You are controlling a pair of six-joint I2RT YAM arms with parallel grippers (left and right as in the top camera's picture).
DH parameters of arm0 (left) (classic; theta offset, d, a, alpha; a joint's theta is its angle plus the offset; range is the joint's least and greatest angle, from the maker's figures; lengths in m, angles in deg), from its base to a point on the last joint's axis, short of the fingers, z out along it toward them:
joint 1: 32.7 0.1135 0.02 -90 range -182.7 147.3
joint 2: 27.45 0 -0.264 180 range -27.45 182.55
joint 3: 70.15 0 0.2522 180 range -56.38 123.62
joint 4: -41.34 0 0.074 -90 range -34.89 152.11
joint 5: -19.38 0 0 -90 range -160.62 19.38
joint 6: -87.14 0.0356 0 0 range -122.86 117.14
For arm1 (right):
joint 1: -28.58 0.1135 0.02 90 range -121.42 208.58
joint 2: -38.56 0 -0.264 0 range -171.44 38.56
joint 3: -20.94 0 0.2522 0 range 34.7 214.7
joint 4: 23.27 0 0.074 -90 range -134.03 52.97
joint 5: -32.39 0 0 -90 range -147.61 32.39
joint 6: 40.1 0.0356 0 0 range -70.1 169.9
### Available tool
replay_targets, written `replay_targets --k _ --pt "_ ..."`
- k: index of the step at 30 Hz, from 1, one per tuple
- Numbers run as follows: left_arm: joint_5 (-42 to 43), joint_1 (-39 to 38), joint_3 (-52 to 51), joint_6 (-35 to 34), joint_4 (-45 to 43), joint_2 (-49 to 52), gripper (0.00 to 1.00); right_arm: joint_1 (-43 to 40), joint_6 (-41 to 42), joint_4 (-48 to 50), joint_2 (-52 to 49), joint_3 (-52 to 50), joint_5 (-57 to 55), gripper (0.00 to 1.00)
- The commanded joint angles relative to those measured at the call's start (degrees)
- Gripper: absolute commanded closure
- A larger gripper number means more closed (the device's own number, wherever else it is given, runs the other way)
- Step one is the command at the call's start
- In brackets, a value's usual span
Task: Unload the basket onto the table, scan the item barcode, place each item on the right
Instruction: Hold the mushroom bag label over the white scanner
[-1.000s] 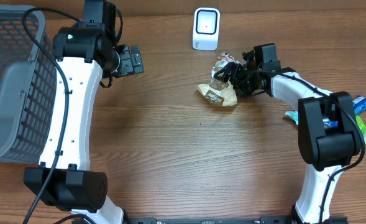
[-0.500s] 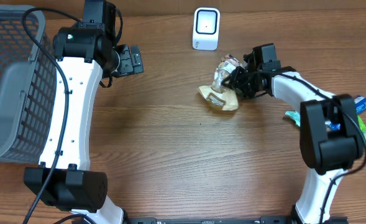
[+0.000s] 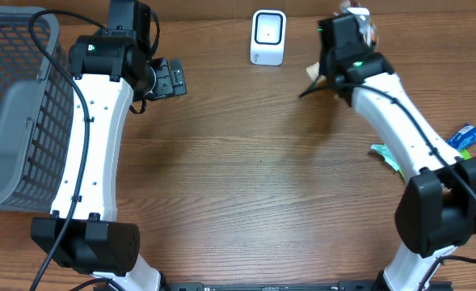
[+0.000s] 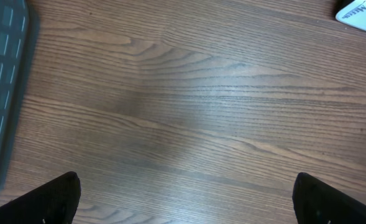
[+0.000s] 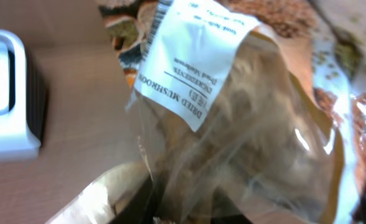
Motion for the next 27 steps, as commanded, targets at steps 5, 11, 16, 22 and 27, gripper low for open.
replay_targets --k 5,11,16,22,27 --pt "-0.3 -0.1 0.9 -0.2 -0.1 -0.5 0.00 5.6 -40.0 33.5 -4.5 1.5 -22.1 0.92" --pt "-0.3 -0.1 0.9 -0.2 -0.1 -0.5 0.00 5.7 -76.4 52.0 -14.5 1.5 -16.0 0.93" --pt "-0.3 -0.1 0.9 -0.2 -0.1 -0.5 0.00 5.7 -89.3 66.3 -19.4 1.5 -11.9 0.95" --pt "-0.3 -0.1 0.9 -0.2 -0.1 -0.5 0.00 5.7 -89.2 65.7 -21.3 1.5 -4.5 0.96" --pt "-0.3 -0.1 0.9 -0.2 -0.1 -0.5 0.00 5.7 -89.2 59.9 -22.3 1.5 1.8 0.96"
